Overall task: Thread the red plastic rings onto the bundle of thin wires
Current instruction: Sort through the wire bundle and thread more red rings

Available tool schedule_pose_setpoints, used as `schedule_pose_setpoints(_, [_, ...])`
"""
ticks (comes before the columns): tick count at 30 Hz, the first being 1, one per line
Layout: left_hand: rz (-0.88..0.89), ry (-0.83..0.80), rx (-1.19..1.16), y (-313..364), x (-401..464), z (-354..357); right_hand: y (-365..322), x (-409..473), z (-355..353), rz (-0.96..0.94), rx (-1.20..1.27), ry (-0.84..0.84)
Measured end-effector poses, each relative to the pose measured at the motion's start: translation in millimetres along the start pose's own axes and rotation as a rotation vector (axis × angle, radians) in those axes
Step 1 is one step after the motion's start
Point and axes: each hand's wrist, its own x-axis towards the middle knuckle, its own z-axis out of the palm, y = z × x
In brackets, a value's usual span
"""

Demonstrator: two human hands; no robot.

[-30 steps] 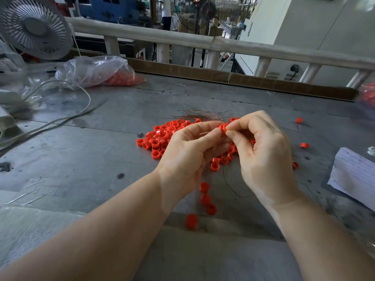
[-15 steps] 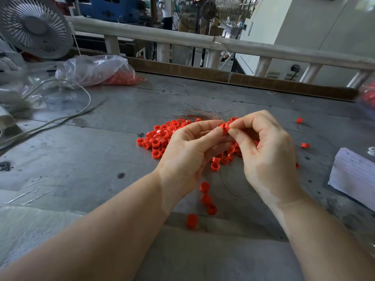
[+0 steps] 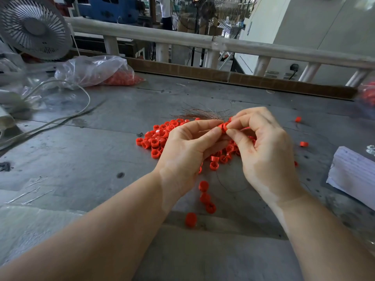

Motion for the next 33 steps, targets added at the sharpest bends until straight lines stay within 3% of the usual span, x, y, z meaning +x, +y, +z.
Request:
schedule_pose_setpoints(22, [0.113, 0.033, 0.122, -3.7, 0.5, -1.9, -6.2, -1.3, 0.5, 0.028, -0.078, 0.007])
schedule_pose_setpoints(33, [0.012, 0.007, 0.046, -2.1, -0.4, -0.8, -4.7, -0.6, -0.1, 0.038, -0.028, -0.009])
